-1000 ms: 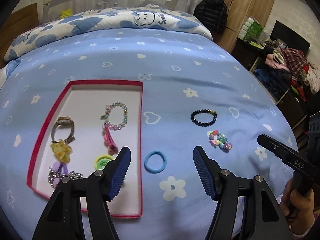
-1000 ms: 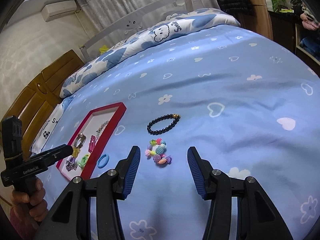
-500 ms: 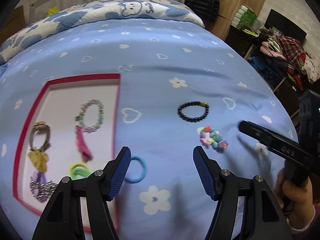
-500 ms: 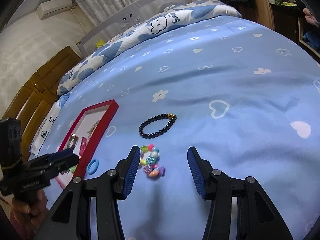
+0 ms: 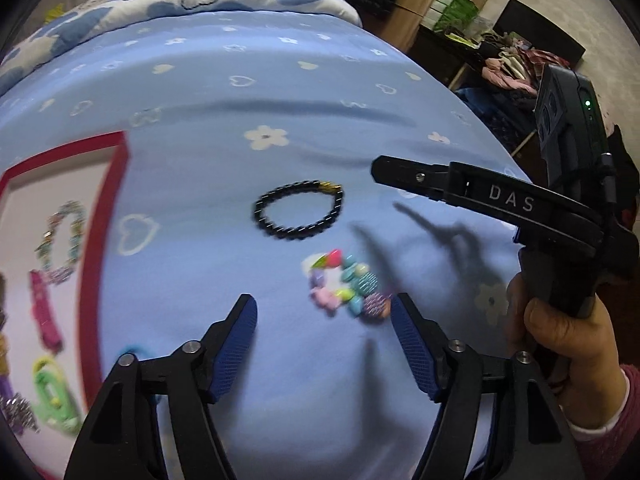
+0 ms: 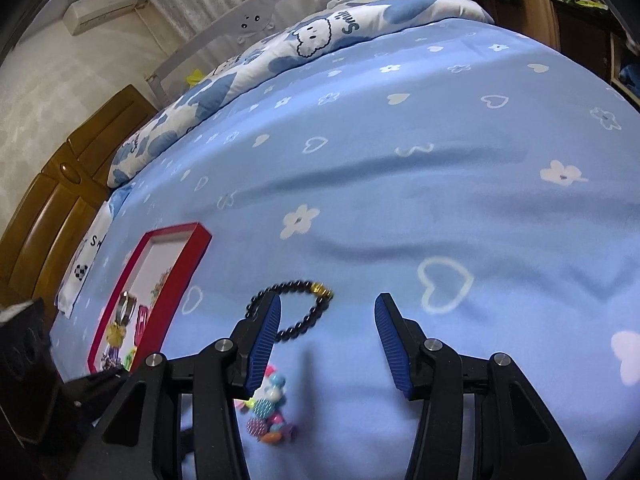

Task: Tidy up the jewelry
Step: 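Grasp the pastel beaded charm with the left gripper while the right gripper grasps the black bead bracelet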

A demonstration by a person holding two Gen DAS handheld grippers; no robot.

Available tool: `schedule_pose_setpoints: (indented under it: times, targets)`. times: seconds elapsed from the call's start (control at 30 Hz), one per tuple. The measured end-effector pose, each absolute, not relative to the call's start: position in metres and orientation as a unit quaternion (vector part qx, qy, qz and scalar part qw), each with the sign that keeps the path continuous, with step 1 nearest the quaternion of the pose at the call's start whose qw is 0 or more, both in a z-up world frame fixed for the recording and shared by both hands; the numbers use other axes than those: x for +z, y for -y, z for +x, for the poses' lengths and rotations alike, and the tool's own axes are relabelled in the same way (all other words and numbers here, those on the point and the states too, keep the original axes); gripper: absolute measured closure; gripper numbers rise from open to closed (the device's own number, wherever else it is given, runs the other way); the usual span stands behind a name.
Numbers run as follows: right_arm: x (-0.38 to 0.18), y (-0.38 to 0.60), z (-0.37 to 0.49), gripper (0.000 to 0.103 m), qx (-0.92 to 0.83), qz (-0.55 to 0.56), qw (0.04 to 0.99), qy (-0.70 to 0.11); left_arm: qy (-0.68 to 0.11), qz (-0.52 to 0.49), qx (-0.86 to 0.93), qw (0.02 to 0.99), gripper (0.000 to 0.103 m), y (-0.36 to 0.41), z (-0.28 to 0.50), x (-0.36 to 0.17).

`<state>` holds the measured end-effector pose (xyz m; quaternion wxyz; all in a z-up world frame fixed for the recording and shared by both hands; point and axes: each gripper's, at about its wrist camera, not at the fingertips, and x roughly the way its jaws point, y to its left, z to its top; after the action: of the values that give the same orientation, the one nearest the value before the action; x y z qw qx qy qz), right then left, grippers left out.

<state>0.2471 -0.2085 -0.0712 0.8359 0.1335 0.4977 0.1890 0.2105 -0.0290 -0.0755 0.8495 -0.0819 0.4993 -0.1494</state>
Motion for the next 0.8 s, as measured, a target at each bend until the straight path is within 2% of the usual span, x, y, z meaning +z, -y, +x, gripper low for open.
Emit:
schedule_pose_setpoints:
  times: [0.07,0.17,0.23,0.27,0.3,0.33,0.4,0.57,0.73,0.8]
  targets:
    - [-0.072,0.212,0.249,0.052,0.186,0.137,0.836,-0.498,-0.502,-0.077,-0.147,0.849,0.027,0.035,0.219,-0.081]
    - [-0.077,0.218,0.249,0.052,0.180,0.144,0.833,-0.502,-0.506,-0.071,-0.145,0.847,0.030,0.042,0.231,-0.091]
    - [-0.080,0.221,0.250,0.052,0.178,0.148,0.832,-0.504,-0.509,-0.055,-0.134,0.849,0.056,0.044,0.236,-0.098]
    - [-0.082,0.222,0.249,0.052,0.178,0.150,0.831,-0.505,-0.509,-0.048,-0.130,0.850,0.062,0.048,0.236,-0.100]
    - [-0.082,0.222,0.249,0.052,0.177,0.151,0.831,-0.506,-0.508,-0.045,-0.127,0.851,0.076,0.045,0.237,-0.101]
    - [-0.083,0.222,0.249,0.052,0.178,0.151,0.830,-0.506,-0.507,-0.044,-0.126,0.852,0.084,0.044,0.237,-0.102]
    - [-0.085,0.220,0.250,0.052,0.180,0.152,0.829,-0.507,-0.506,-0.055,-0.126,0.852,0.092,0.038,0.236,-0.101]
    - [-0.090,0.199,0.252,0.052,0.195,0.143,0.824,-0.512,-0.498,-0.082,-0.114,0.856,0.092,0.019,0.227,-0.091]
    - [-0.100,0.164,0.253,0.054,0.196,0.086,0.826,-0.521,-0.480,-0.105,-0.107,0.864,0.092,-0.001,0.211,-0.073]
    - [-0.104,0.149,0.254,0.069,0.190,0.042,0.831,-0.521,-0.471,-0.113,-0.103,0.869,0.092,-0.008,0.204,-0.063]
